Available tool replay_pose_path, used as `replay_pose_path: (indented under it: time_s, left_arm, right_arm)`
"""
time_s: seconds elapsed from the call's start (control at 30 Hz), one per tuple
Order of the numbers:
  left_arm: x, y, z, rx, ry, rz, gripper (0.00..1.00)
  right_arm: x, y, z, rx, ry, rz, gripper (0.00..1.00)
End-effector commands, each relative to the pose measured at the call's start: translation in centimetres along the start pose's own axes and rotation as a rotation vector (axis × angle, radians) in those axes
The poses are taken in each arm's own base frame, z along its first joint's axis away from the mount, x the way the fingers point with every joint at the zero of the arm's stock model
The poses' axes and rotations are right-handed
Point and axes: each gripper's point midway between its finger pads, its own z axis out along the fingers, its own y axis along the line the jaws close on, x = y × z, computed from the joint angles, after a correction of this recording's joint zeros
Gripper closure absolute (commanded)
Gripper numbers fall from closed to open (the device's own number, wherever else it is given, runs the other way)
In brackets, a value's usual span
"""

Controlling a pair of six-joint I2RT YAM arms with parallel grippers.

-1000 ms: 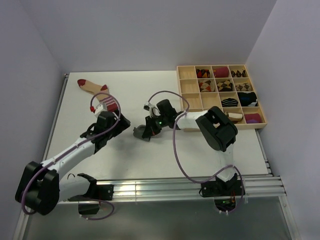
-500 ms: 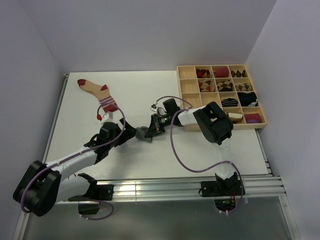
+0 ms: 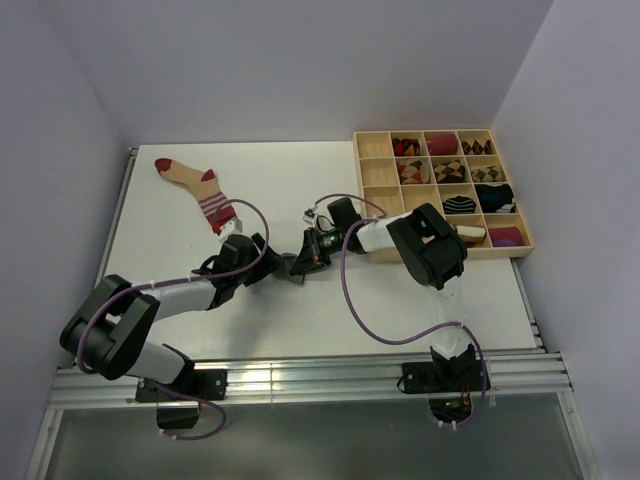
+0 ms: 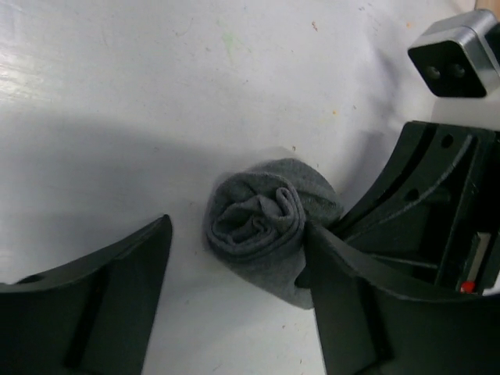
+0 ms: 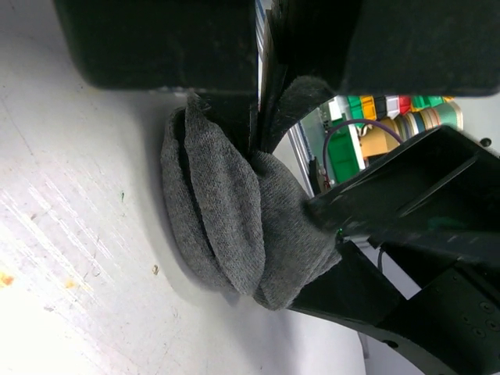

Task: Roll the socks
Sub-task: Roll the sock at the center of the board.

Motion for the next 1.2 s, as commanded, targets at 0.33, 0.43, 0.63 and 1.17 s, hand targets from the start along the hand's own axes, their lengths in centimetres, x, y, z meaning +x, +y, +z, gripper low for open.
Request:
replay_pose_path:
  time_s: [0.33, 0.43, 0.63, 1.17]
  left_arm:
    - [1.0, 0.6, 1.8, -0.097, 0.063, 0.013, 0.80]
    - [0.6, 0.2, 1.7, -0.123, 0.072, 0.045, 0.87]
    - [0.5, 1.0, 0.6, -0.256, 0.148, 0.139, 0.89]
    - [0.8, 0.7, 1.0, -0.319, 0.263, 0.253, 0.88]
  right_arm:
    - [0.3, -2.8, -0.6, 0.144, -0.073, -0.033, 1.00]
    - [-0.4, -1.5, -1.6, 0.173, -0.144, -0.150, 0.92]
    - [-1.8, 1.3, -4.6, 0.358, -0.351, -0.467, 0.64]
    - [0.6, 6.4, -2.2, 0.762, -0.486, -1.149, 0.46]
